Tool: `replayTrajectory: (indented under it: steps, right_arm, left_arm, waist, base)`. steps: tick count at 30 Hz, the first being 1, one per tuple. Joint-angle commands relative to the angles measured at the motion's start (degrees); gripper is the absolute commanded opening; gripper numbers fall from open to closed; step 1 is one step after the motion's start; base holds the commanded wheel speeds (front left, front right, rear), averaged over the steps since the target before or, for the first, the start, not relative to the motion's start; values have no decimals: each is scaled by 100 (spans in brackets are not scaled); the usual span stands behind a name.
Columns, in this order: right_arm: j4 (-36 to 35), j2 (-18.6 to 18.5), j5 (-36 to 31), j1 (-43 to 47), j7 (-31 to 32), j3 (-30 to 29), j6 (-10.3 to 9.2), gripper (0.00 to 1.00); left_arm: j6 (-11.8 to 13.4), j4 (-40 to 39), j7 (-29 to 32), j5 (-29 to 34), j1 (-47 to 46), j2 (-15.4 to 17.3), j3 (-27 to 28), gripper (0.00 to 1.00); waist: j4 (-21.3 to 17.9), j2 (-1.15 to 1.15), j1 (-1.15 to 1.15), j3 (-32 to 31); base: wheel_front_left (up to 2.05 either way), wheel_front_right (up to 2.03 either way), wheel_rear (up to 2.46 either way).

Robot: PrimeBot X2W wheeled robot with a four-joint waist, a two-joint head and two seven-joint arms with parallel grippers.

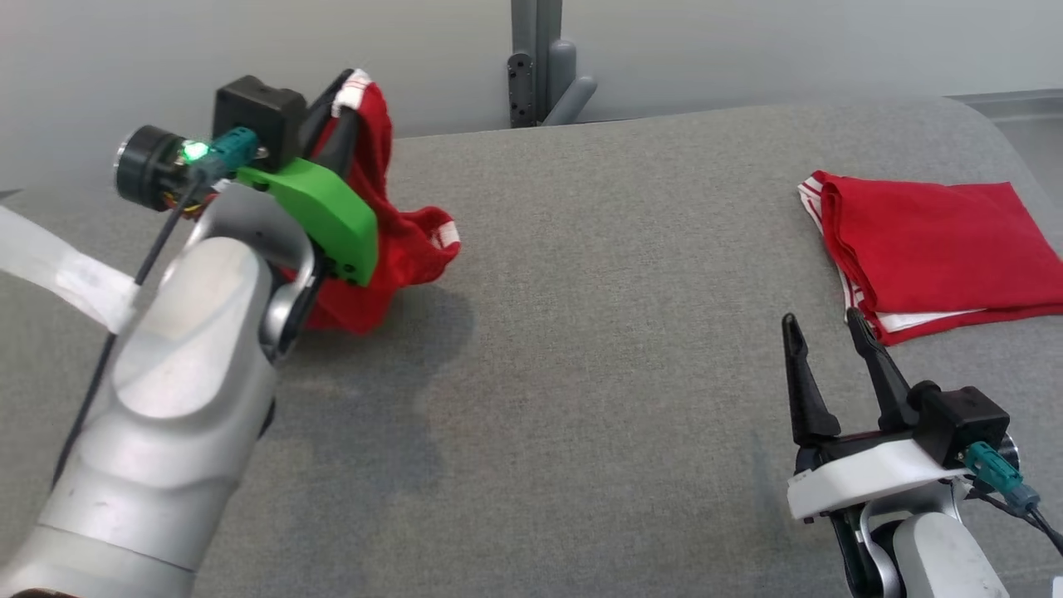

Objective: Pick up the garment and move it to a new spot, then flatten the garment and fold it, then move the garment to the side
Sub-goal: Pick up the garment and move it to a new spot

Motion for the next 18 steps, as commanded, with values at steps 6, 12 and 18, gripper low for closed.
replayTrajectory:
  steps: [6,12,18]
  right_arm:
    - [61,-11,132,-178,-105,129,-9,100]
    - [174,-11,207,-349,-153,274,-9,100]
    - [310,-9,308,-518,-212,399,-9,100]
  left_arm:
    - [260,-396,4,-127,280,-829,-299,0]
    - [285,-9,-47,-249,420,-1193,-593,0]
    - [407,752,-311,-269,325,-1308,-922,0]
  waist:
    - [-597,12,0,328]
    - [-1007,12,0,632]
    - [-1467,12,0,1008]
  base:
    - [0,0,0]
    - [0,0,0]
    - [0,0,0]
